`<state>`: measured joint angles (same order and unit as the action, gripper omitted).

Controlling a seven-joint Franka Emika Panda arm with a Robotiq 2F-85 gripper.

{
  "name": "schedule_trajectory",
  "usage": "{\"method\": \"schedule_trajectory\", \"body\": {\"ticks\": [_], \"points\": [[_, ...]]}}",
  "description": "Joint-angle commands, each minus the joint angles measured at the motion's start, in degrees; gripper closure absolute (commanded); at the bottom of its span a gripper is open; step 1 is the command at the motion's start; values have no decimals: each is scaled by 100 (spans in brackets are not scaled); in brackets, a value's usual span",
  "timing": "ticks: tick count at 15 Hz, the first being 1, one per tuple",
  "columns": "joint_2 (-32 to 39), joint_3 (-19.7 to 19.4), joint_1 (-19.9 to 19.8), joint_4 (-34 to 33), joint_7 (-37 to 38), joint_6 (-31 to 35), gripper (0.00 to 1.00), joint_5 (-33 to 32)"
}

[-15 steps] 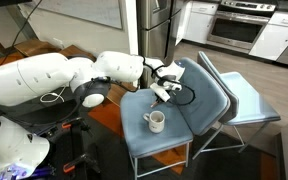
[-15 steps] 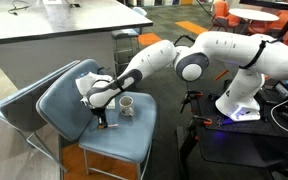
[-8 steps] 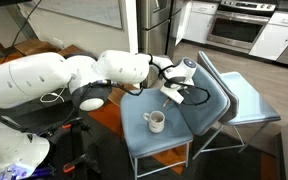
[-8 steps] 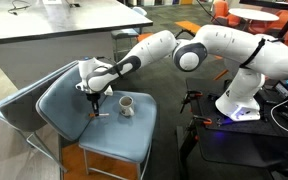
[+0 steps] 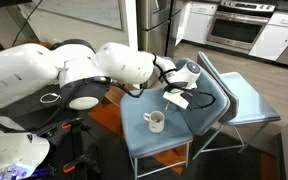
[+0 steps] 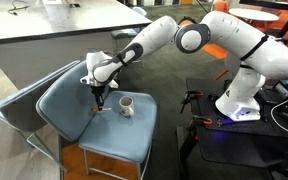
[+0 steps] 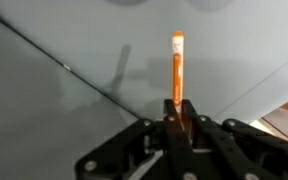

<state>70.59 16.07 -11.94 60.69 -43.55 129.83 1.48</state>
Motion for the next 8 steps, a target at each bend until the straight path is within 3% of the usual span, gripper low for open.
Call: {"method": "schedule_trajectory", "body": {"ticks": [1, 8], "points": [[-886, 167, -333, 1433, -287, 556, 97, 56], [-2282, 148, -708, 3353, -529, 805, 97, 292]]}}
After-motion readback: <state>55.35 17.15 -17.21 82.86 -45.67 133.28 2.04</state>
